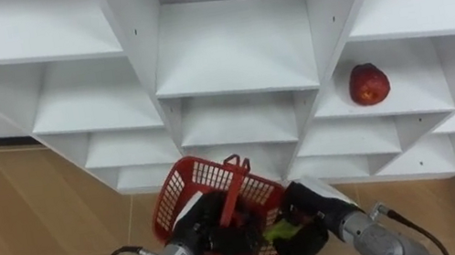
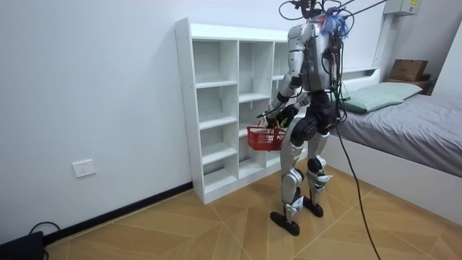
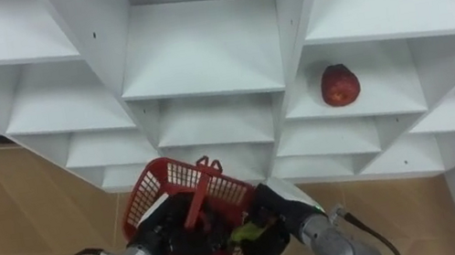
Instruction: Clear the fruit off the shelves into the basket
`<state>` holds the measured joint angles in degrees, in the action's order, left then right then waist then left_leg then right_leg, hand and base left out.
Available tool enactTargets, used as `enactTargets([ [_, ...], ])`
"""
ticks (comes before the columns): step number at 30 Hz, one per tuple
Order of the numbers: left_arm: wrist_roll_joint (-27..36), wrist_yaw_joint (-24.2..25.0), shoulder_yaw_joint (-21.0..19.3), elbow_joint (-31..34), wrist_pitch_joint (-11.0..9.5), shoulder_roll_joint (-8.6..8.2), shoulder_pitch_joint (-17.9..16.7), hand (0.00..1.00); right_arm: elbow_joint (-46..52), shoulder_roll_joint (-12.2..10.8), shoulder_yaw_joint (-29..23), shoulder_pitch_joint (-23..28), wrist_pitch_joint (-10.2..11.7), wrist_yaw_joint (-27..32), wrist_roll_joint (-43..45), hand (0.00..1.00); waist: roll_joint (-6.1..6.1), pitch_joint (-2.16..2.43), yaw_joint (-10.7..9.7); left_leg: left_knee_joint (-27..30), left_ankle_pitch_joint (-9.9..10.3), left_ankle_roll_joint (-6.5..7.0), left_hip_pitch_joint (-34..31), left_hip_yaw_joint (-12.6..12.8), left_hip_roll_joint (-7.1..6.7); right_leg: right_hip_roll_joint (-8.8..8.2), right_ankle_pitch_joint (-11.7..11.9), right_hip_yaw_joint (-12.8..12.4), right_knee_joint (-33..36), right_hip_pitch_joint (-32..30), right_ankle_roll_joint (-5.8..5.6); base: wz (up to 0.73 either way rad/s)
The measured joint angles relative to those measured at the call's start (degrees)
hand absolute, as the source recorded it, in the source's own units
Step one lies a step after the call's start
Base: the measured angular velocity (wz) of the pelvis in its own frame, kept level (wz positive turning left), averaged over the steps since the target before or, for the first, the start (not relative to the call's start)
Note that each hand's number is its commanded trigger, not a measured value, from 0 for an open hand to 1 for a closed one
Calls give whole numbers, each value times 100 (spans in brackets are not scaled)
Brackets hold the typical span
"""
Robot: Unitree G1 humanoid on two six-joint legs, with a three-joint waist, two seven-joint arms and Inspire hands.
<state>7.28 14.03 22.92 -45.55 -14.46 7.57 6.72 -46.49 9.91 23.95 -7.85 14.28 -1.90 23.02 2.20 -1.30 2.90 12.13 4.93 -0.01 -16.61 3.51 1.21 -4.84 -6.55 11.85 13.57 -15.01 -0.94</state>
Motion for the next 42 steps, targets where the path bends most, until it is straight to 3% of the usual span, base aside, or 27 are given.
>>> enactTargets([
  [9,7,289,320,260,1,86,-1,100,-3,2,16,-3,-1,285,451,100,-2,-1,31,-3,0,0,4,14,2,1,1,-11,1,1,1,0],
  [19,224,684,344,462,4,87,2,100,0,-1,16,-376,-15,446,480,100,-5,-2,57,-24,0,-1,13,49,7,5,2,-47,15,-21,2,-1],
  [26,224,697,375,462,4,90,4,100,0,-2,101,-477,-15,466,483,100,-7,-4,69,-51,0,-1,18,57,7,6,1,-52,-2,-23,2,0],
  [27,225,698,376,462,4,92,5,100,-1,-2,124,-476,-14,475,483,91,-7,-5,63,-51,0,-1,18,57,7,6,1,-50,-3,-22,2,0],
  [29,226,741,386,462,4,103,6,100,-16,-5,189,-474,-14,489,483,85,-7,-7,60,-51,0,-1,19,57,8,6,1,-51,-3,-20,2,0],
  [30,226,764,395,462,4,111,6,100,-19,-7,195,-473,-14,491,483,67,-7,-8,59,-51,0,-1,19,57,8,6,1,-51,-3,-20,2,0],
  [31,226,791,407,462,4,127,6,100,-29,-8,202,-473,-14,493,483,33,-6,-10,61,-51,0,-1,19,57,9,6,1,-50,-3,-21,2,0],
  [32,226,805,425,462,4,142,6,100,-35,-9,205,-473,-15,500,483,10,-6,-11,63,-51,0,-1,19,57,9,6,1,-50,-3,-20,2,0],
  [33,226,808,427,462,5,144,6,100,-35,-9,205,-473,-15,504,483,0,-6,-13,67,-52,0,-1,19,57,9,6,1,-53,-4,-21,2,0],
  [42,257,811,428,506,4,124,67,100,-32,-60,242,-481,-14,500,480,0,-12,-22,100,-73,0,-1,-11,100,10,7,2,-92,4,-91,2,-2],
])
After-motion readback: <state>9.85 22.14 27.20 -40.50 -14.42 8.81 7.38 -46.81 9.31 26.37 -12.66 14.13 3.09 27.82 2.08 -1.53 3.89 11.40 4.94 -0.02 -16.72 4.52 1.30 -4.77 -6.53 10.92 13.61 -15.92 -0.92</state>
